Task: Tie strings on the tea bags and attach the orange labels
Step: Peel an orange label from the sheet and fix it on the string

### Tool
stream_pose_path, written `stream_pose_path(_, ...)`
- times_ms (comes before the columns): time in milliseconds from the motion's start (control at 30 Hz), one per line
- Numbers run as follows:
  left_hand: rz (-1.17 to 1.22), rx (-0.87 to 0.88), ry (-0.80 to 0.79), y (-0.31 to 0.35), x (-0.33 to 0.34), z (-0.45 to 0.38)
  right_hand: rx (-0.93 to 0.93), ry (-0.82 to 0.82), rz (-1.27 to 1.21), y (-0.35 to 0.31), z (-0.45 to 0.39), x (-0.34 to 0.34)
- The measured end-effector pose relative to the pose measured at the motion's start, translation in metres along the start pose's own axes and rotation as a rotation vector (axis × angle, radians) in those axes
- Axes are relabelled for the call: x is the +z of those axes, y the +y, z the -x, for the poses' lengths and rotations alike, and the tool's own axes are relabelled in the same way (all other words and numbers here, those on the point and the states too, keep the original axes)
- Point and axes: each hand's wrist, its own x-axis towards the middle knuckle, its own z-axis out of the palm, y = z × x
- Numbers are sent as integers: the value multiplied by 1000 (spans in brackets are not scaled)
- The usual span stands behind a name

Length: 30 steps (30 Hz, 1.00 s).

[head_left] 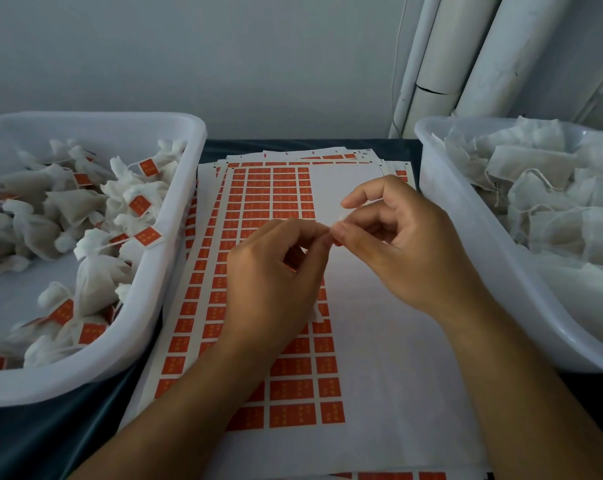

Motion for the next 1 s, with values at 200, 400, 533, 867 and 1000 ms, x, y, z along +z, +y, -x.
stream_pose_path(200,71,-145,-5,1,0,0,26,27,102,4,-1,-4)
stream_pose_path(400,259,-259,-50,4,-2,-3,101,-115,3,5,-1,1)
stream_pose_path(533,337,-251,-112,4,-3,-3,45,-57,-22,6,1,8)
stream_pose_path(867,404,-366,-94,1,1,1,-8,72,99,-6,0,13)
stream_pose_path(1000,433,-522,54,-4,0,-5,-103,148,127,-27,-12,15)
